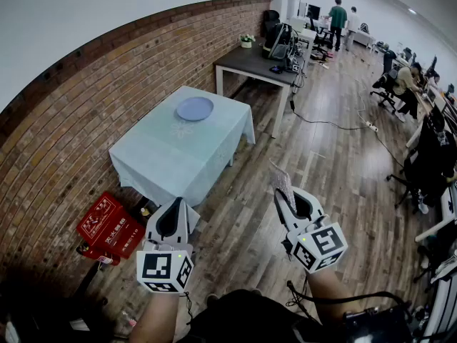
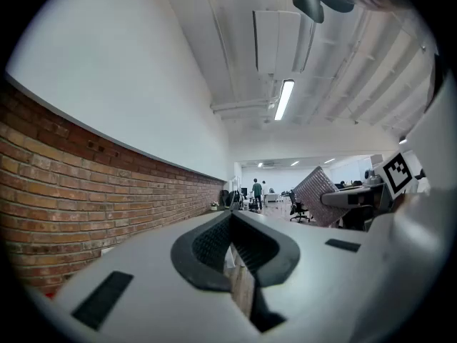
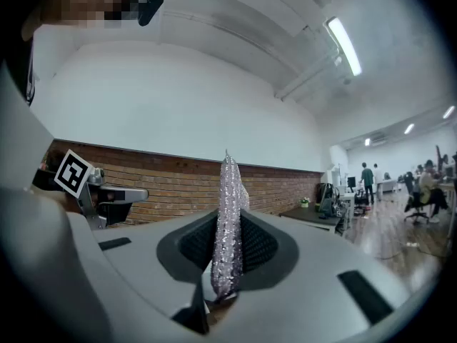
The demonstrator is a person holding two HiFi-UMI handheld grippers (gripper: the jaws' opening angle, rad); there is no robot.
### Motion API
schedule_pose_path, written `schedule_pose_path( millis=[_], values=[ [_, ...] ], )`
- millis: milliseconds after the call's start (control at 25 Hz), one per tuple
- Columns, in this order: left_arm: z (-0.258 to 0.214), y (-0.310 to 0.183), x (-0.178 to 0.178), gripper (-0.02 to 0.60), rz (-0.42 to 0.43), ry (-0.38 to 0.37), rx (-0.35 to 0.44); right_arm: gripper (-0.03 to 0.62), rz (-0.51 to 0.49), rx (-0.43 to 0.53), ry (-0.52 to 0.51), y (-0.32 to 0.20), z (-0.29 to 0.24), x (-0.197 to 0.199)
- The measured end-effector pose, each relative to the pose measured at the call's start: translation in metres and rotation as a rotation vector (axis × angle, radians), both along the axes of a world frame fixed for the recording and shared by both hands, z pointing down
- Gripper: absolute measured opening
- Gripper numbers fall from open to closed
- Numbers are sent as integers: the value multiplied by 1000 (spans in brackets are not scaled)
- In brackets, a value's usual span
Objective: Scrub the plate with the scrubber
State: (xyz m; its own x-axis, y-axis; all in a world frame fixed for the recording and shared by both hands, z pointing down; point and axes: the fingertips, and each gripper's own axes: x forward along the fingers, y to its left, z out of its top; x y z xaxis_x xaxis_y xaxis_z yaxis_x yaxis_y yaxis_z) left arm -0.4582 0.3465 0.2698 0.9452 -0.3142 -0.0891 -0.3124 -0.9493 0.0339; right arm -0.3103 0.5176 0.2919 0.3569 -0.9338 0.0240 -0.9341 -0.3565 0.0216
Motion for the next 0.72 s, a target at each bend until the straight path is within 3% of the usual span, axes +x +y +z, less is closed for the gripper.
schedule_pose_path(
  millis=[720],
  values=[
    [6,-5,-14,9,17,0,-19,69,9,28,-31,-6,-1,-11]
  ],
)
